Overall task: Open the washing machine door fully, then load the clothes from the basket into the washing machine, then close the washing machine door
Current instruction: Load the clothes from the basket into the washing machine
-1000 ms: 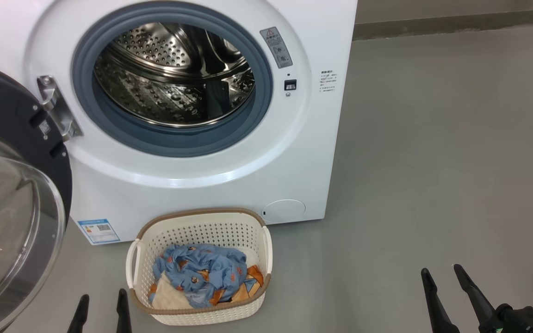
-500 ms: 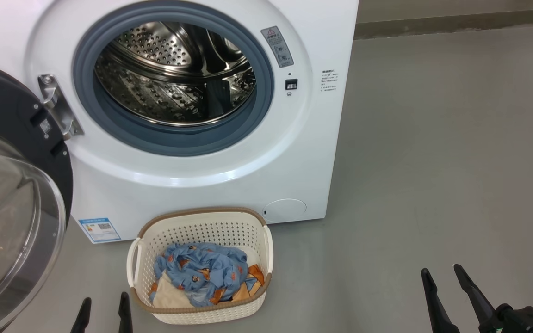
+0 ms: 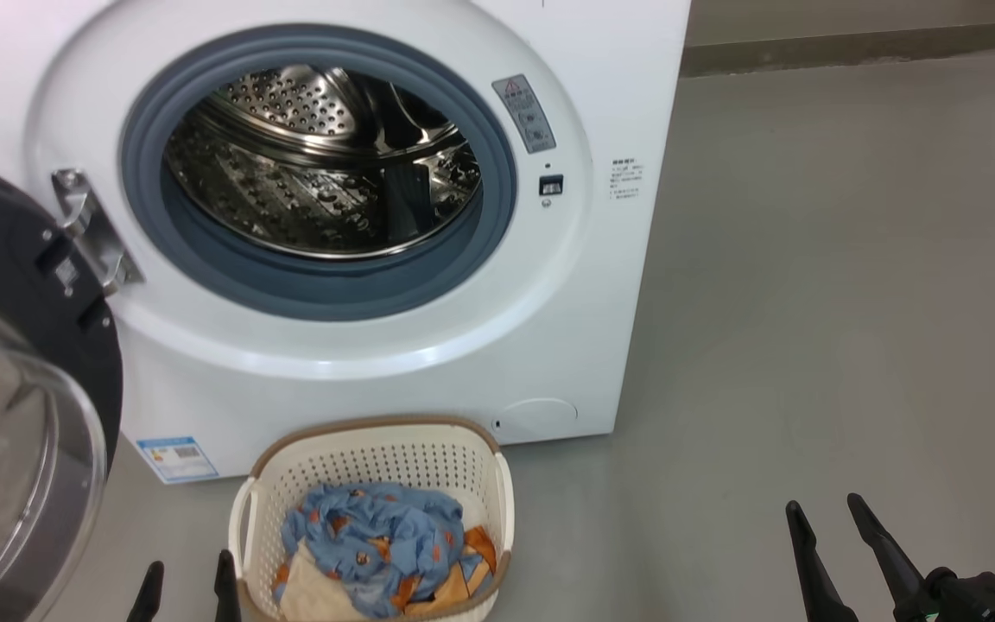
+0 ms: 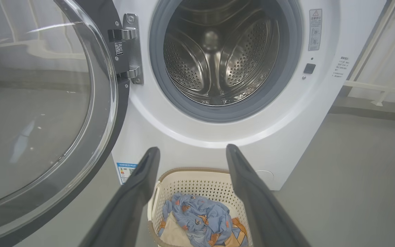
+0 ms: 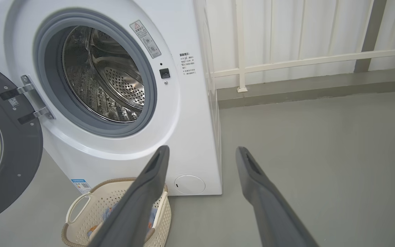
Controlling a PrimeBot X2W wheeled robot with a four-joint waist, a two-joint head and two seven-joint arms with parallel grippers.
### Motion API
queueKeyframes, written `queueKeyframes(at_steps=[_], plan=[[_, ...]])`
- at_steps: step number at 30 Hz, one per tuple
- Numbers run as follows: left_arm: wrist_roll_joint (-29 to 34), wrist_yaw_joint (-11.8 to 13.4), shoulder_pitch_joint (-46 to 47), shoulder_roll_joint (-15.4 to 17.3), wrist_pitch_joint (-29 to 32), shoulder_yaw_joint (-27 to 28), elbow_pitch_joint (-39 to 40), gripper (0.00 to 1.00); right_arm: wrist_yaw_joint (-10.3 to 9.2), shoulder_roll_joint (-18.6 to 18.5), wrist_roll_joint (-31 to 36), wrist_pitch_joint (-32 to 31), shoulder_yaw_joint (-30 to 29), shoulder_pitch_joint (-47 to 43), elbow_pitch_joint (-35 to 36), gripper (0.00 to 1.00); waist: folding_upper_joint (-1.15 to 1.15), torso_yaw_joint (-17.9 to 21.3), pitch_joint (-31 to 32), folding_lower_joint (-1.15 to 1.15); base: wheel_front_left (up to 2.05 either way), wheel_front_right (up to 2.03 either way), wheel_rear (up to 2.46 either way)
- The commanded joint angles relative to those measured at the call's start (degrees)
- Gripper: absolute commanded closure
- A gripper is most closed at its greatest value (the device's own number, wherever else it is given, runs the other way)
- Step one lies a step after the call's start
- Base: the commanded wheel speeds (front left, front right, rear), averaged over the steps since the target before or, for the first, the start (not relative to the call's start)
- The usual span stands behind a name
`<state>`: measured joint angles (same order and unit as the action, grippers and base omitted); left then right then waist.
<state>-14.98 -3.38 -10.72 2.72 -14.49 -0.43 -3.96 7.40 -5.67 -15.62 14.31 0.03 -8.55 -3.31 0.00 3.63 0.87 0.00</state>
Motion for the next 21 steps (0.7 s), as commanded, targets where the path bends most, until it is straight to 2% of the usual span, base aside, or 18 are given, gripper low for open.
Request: queueKeyframes(at_steps=[1, 11, 21], plan=[[-0.1, 0.0, 1.3, 0.2, -0.5, 2.1, 1.1, 0.00, 0.09, -0.8, 0.3, 0.7, 1.4, 0.5, 1.6, 0.00, 0.00, 0.0, -0.1, 0.00, 2.13, -2.13, 0.00], [1.7, 1.8, 1.2, 0.2, -0.5, 1.4, 0.8, 0.00, 0.09, -0.9, -0.2, 0.7, 1.5, 0.8, 1.7, 0.00, 0.00, 0.0, -1.0, 0.00, 1.52, -1.52, 0.00], [1.6, 1.7, 1.3, 0.2, -0.5, 1.1, 0.9, 0.00, 0.09, -0.8, -0.4, 0.7, 1.6, 1.1, 1.4, 0.00, 0.00, 0.0, -1.3, 0.00, 0.27, -0.27, 0.00]])
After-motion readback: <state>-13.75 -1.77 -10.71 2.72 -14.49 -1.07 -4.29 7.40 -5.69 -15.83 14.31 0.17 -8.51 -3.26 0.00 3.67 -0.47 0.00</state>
